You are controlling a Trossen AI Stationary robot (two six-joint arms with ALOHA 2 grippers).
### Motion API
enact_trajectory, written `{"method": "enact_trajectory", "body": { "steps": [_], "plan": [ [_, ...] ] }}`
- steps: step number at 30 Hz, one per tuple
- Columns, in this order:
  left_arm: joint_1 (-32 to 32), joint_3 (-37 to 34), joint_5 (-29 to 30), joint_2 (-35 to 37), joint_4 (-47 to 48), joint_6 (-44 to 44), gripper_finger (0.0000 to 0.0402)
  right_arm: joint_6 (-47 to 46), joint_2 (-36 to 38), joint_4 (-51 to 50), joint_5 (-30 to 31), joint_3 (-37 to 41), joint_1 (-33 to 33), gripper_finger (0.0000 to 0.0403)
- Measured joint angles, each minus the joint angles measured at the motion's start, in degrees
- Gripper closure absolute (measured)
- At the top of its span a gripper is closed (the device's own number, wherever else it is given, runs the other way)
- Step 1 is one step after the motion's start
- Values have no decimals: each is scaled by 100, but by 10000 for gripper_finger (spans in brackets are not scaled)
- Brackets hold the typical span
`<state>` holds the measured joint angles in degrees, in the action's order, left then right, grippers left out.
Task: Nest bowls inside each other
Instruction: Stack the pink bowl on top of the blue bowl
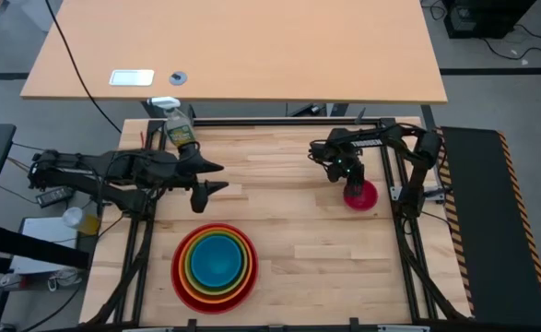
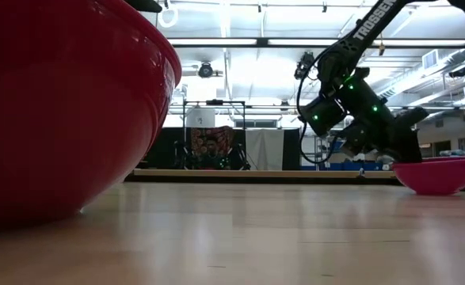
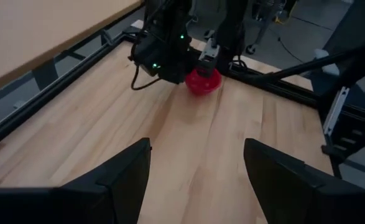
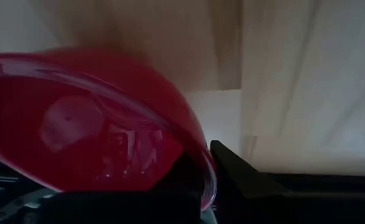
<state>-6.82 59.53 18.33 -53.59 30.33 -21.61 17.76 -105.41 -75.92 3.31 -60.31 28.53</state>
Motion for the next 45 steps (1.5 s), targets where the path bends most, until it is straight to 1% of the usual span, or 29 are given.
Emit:
{"method": "enact_trajectory", "body": {
  "steps": [5,8,12,17,22,26,30,33,37,41,45],
  "plan": [
    [98,0,4,60,39,-7,141,-423,70,-61,-119,0,-28,378],
    [160,0,4,47,49,-4,141,-757,241,53,-440,-19,-109,375],
    [286,0,4,40,63,68,141,-1306,467,109,-827,-221,-373,381],
    [399,0,2,48,116,86,141,-2053,702,294,-1351,-682,-980,379],
    [416,0,-45,49,164,189,141,-2990,715,649,-1910,-1313,-1618,377],
    [414,0,-443,49,166,192,141,-4056,706,1109,-2237,-1797,-2006,377],
    [412,0,-765,49,166,191,141,-4930,706,1677,-2261,-2325,-2379,376],
    [414,0,-805,49,166,190,141,-5503,706,2124,-2240,-2578,-2598,377],
    [410,0,-816,91,163,150,141,-6121,706,2464,-1977,-2745,-2862,377],
    [399,0,-932,184,157,37,141,-6446,439,2573,-1878,-3049,-3137,377],
    [396,0,-1071,316,155,10,141,-6418,-162,2530,-1824,-3807,-3410,378]
  ]
}}
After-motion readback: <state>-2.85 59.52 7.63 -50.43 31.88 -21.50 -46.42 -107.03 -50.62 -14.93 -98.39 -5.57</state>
